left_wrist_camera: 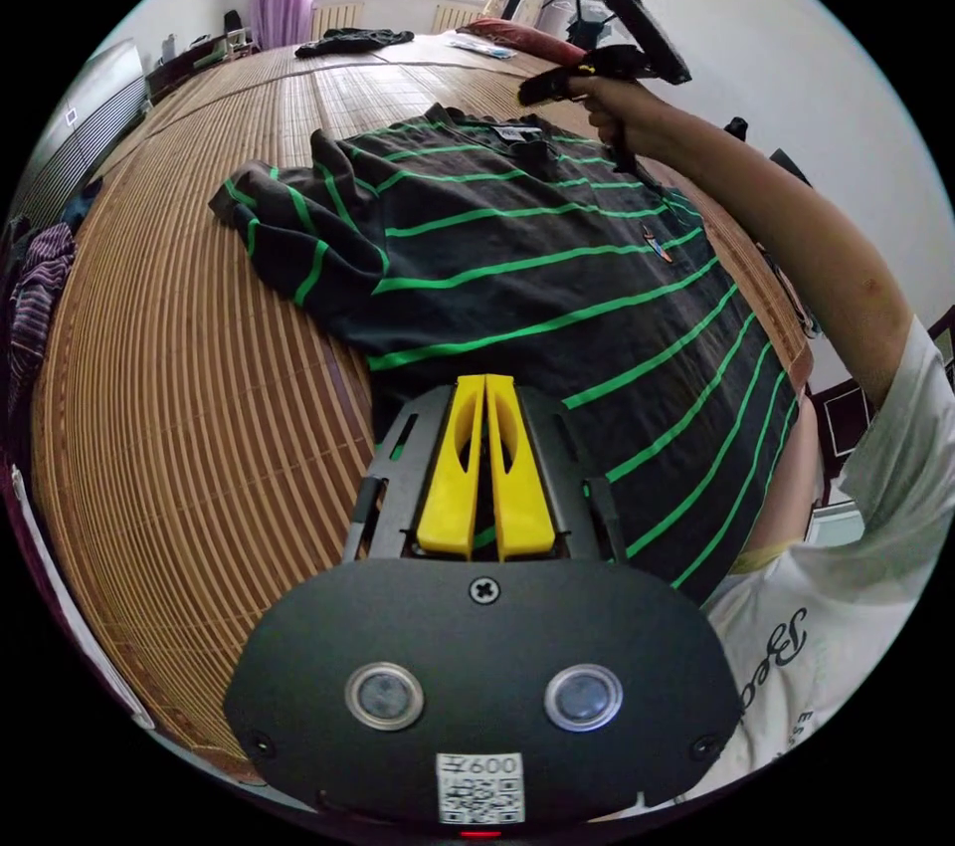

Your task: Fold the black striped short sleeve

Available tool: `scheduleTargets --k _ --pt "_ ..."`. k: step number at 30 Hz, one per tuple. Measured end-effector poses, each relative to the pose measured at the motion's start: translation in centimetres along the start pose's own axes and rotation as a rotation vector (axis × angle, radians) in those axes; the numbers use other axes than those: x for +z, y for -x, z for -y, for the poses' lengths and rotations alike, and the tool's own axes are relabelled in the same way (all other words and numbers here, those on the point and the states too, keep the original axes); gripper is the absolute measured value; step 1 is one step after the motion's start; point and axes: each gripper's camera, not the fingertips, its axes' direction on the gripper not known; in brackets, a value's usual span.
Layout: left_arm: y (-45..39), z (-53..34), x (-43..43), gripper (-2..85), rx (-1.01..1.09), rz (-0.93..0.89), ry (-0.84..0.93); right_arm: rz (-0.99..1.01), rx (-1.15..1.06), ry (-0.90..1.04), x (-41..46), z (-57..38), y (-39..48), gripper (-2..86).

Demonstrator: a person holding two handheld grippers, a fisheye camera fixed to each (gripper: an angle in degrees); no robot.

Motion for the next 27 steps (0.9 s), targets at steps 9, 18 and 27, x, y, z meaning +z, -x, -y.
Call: scheduleTargets --k 9,18,27 --pt "4.4 -7.5 -9.4 0.3 -0.266 0.208 -0.403 0.418 -0.489 0.012 -3.1 -3.5 22.0 9.3" --pt "7.6 -10.4 -10.4 0.2 -0.335 0.082 -0.416 0.409 -0.653 -0.007 0.2 -9.8 23.6 -0.4" --pt "8.6 -16.2 -14.2 0.4 -0.496 0.142 -0.670 0.888 -0.839 0.144 1.4 -15.1 20.1 5.2"
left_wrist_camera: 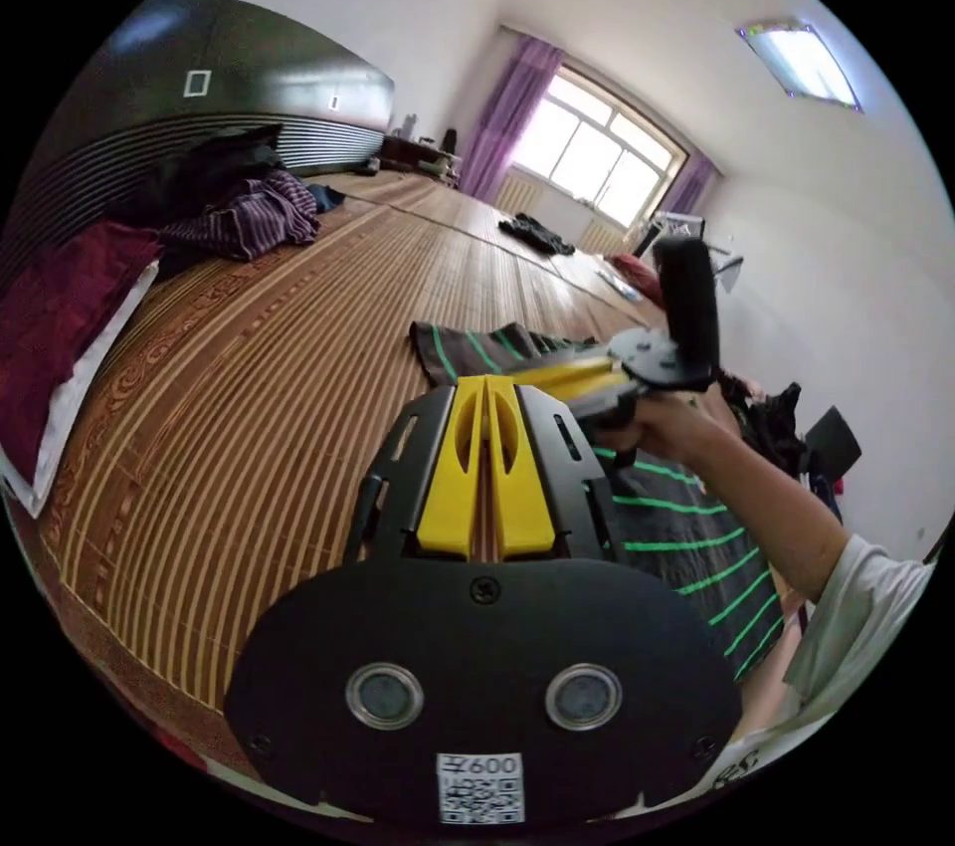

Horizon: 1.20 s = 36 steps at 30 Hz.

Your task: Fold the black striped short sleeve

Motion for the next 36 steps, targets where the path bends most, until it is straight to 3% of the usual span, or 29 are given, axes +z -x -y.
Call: scheduleTargets --k 2,6,8,10,12,15,20,23,28,32,36 --pt "1.0 -0.2 -0.8 0.4 -0.038 0.014 -0.026 -0.067 -0.006 0.029 0.7 -0.5 0.0 6.4" --pt "2.2 -0.3 -0.9 0.3 -0.064 -0.027 -0.005 -0.242 0.119 -0.335 -4.8 -3.1 -1.9 3.9" --pt "2.1 -0.2 -0.4 0.4 -0.052 -0.044 0.030 -0.333 0.273 -0.402 -7.0 -4.2 -5.1 0.8" --pt "1.8 -0.1 0.2 0.4 -0.037 -0.049 0.061 -0.519 0.478 -0.352 -7.8 -4.8 -9.0 -0.2" --pt "1.2 -0.1 0.6 0.3 -0.017 -0.050 0.077 -0.697 0.577 -0.127 -5.9 -4.5 -14.4 -0.6" --pt "0.5 0.0 0.7 0.3 0.015 -0.034 0.090 -0.697 0.573 0.071 -0.8 -4.2 -19.5 -0.8" --pt "-0.1 0.2 0.5 0.4 0.044 0.026 0.079 -0.834 0.497 0.024 2.2 -3.9 -20.1 -0.8" --pt "-0.1 0.2 0.7 0.4 0.043 0.029 0.083 -0.836 0.501 0.012 1.7 -3.8 -19.4 -0.6" --pt "0.7 0.4 0.7 0.2 0.010 0.000 0.082 -0.810 0.484 -0.303 -2.3 -3.2 -14.1 1.6" --pt "1.2 0.5 0.8 0.3 -0.008 -0.011 0.091 -0.397 0.421 -0.192 1.3 2.6 -12.9 7.6" --pt "1.3 0.6 0.7 0.3 -0.013 -0.017 0.091 -0.441 0.380 -0.149 6.0 6.2 -10.9 6.5"
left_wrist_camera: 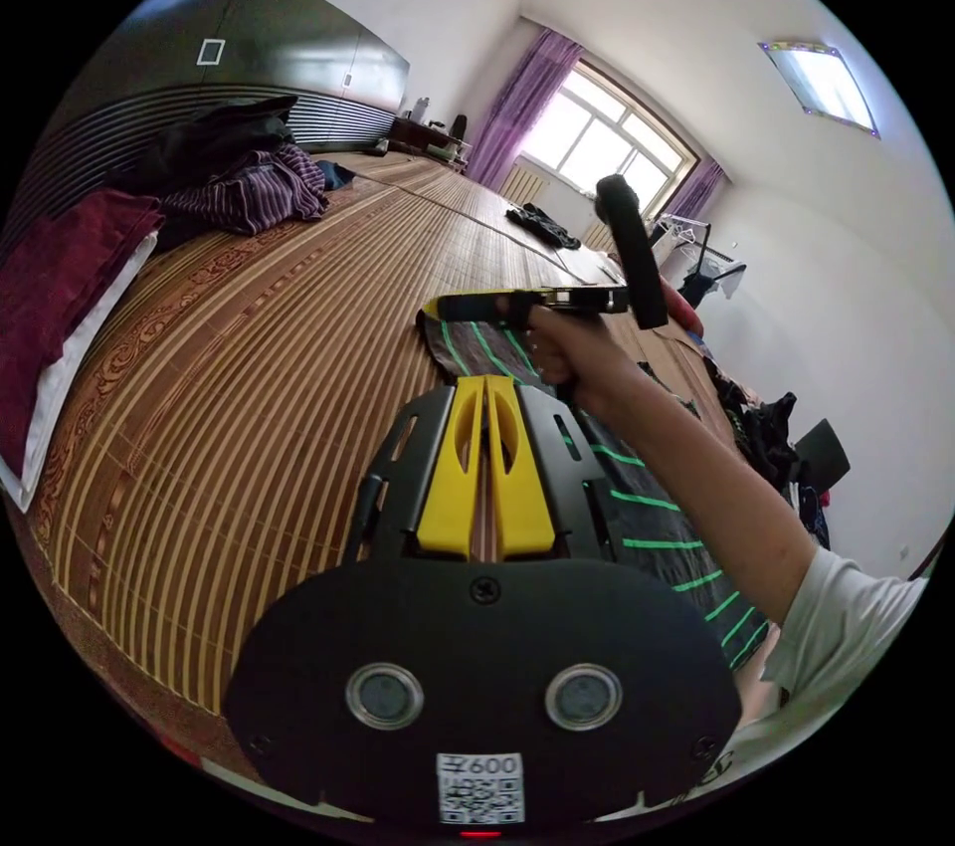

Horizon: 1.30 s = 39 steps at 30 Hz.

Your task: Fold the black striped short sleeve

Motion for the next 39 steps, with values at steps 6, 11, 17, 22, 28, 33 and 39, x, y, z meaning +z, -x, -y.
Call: scheduleTargets --k 6,11,17,22,28,33,39 --pt "-0.2 0.5 -0.1 0.3 0.021 0.005 -0.002 -0.091 0.011 0.088 2.2 0.7 1.4 2.8" --pt "0.4 0.8 -0.2 0.3 -0.003 -0.029 -0.002 -0.110 0.022 0.097 1.5 0.8 0.5 -0.4" --pt "0.3 1.3 -0.4 0.7 0.003 -0.013 -0.011 0.028 0.067 -0.042 -4.7 -0.6 -1.1 -0.8" --pt "0.4 1.7 -0.3 3.4 0.017 -0.051 -0.019 0.095 0.027 -0.140 -13.2 -3.6 -2.3 -0.8" --pt "-0.5 2.7 1.1 13.1 0.056 -0.126 0.045 0.047 0.047 -0.246 -24.0 -8.7 -5.7 -0.9" --pt "-3.2 3.2 2.6 15.2 0.152 -0.114 0.100 -0.024 0.108 -0.299 -30.3 -15.0 -8.6 -0.9" --pt "-4.7 3.7 3.8 15.3 0.186 -0.130 0.133 -0.044 0.229 -0.217 -29.3 -21.3 -11.7 -0.9"
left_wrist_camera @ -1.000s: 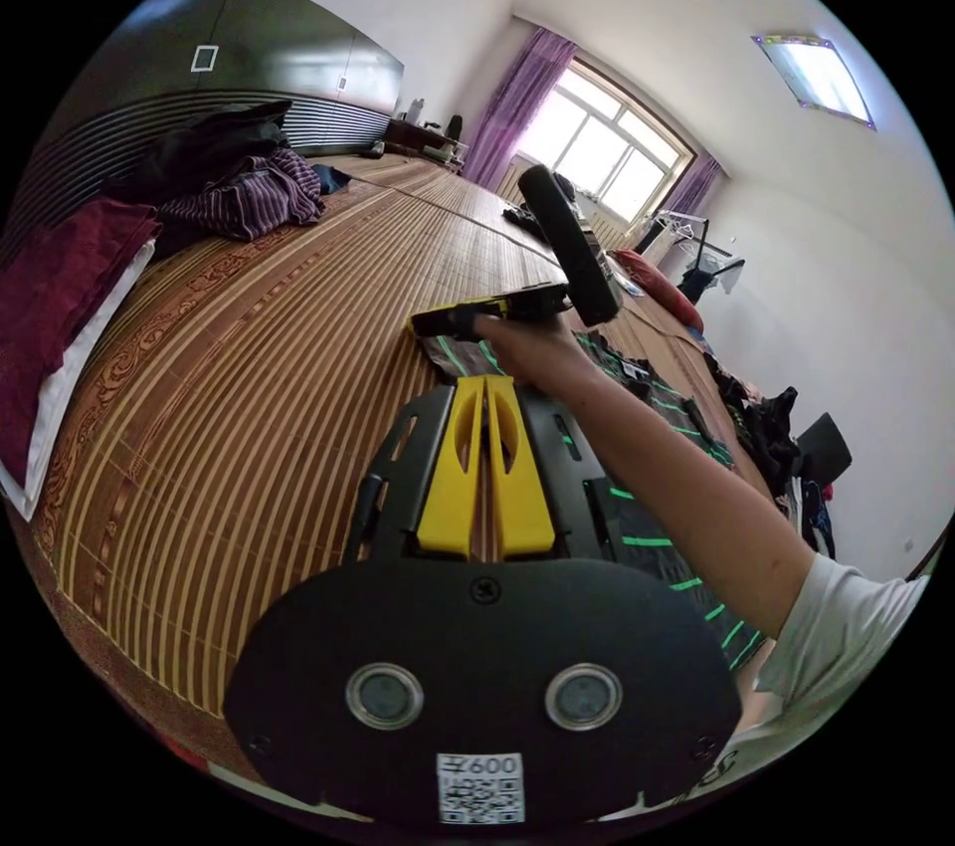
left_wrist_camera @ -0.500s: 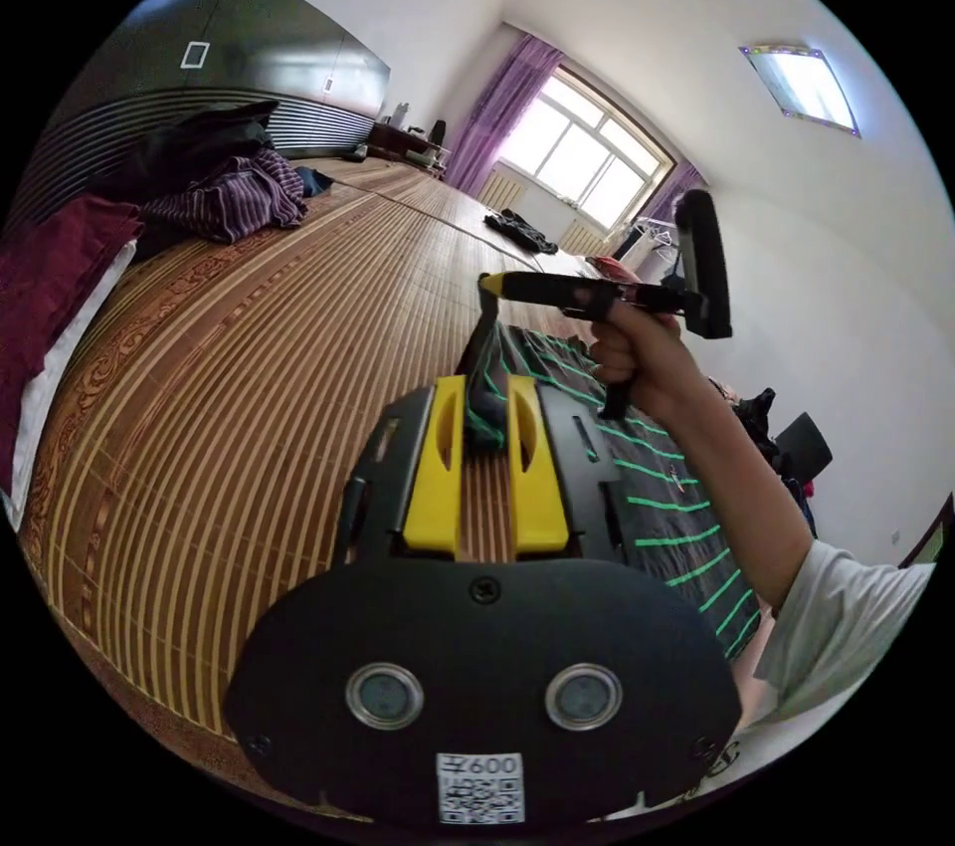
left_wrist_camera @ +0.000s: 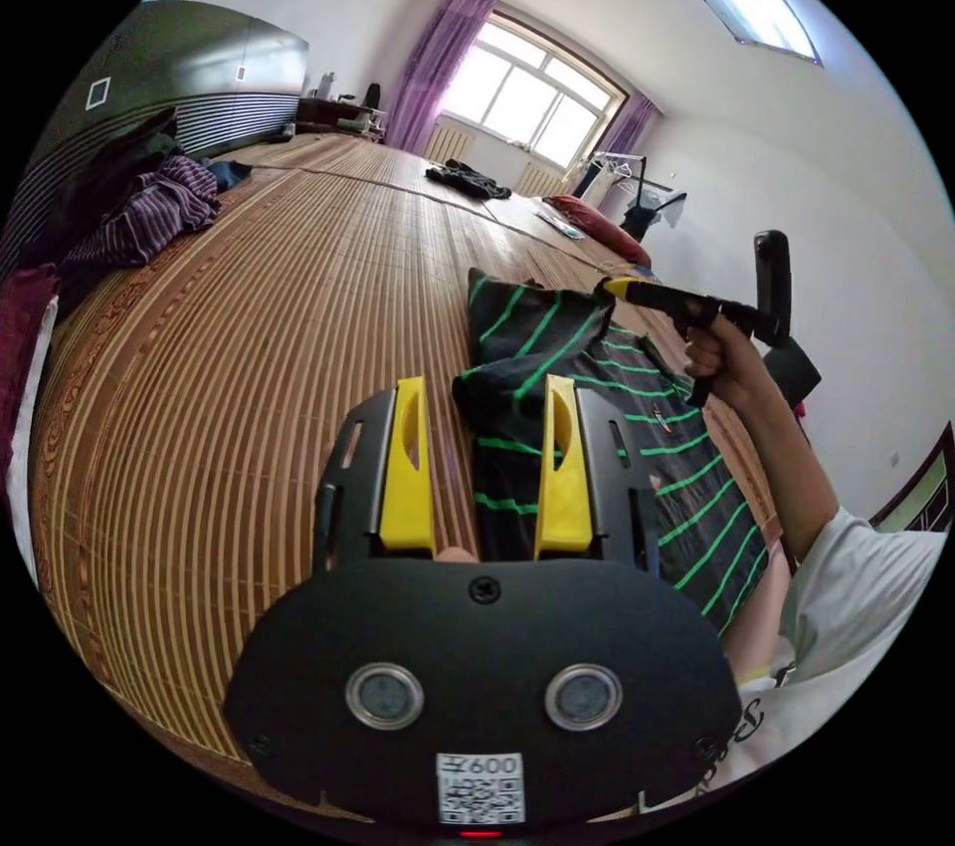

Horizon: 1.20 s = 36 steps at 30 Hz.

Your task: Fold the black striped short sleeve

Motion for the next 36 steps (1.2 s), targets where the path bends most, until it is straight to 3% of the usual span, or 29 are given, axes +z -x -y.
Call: scheduleTargets --k 11,16,20,24,27,31,36 --pt "3.5 1.3 1.0 12.2 -0.160 -0.006 0.044 -0.057 0.177 0.008 1.7 -6.1 -2.3 0.2" --pt "2.8 2.2 2.2 10.9 -0.128 0.030 0.113 -0.184 -0.032 -0.059 1.7 -7.0 5.6 5.9" --pt "1.6 2.7 3.8 10.0 -0.081 0.039 0.171 -0.066 -0.357 0.036 5.9 -6.9 15.9 8.0" --pt "1.1 3.0 5.0 9.8 -0.070 0.035 0.216 -0.107 -0.545 0.148 11.9 -7.4 22.5 7.3" --pt "0.9 3.2 5.3 9.9 -0.066 0.062 0.219 -0.089 -0.538 0.314 15.3 -8.1 23.6 6.2" --pt "0.5 3.6 5.8 10.0 -0.049 0.083 0.232 -0.096 -0.477 0.266 13.4 -10.7 24.2 5.8" --pt "-1.1 3.6 6.9 10.1 0.001 0.072 0.223 -0.251 -0.497 0.288 14.2 -14.1 26.0 2.9"
